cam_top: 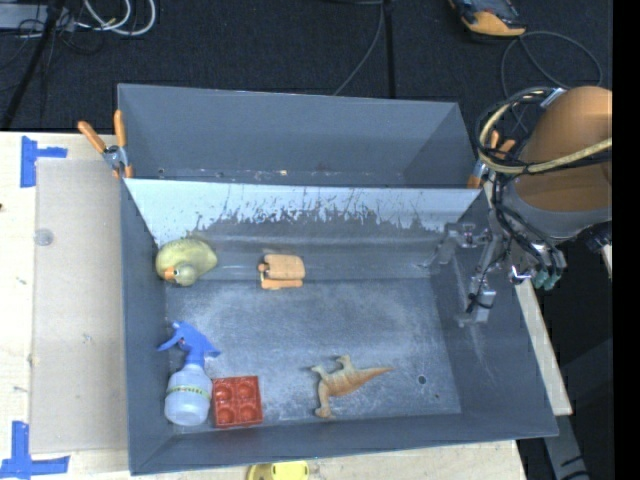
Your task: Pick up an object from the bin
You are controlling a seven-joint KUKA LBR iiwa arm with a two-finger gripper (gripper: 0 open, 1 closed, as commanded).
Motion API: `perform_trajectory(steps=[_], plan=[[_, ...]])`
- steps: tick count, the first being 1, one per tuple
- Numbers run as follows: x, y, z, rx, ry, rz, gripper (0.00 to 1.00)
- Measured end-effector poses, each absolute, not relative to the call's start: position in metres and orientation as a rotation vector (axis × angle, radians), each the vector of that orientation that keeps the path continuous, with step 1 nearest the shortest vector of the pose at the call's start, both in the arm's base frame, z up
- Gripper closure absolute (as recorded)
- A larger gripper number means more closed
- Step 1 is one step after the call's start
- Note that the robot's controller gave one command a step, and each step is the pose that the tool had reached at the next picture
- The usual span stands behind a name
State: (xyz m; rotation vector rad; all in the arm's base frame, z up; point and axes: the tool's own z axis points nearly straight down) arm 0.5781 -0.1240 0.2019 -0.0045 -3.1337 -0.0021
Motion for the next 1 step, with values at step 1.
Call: perform_trajectory(steps=[1], plan=[[0.5797, -0.1234, 0.2067, 0.001, -3.141, 0.0, 0.0]])
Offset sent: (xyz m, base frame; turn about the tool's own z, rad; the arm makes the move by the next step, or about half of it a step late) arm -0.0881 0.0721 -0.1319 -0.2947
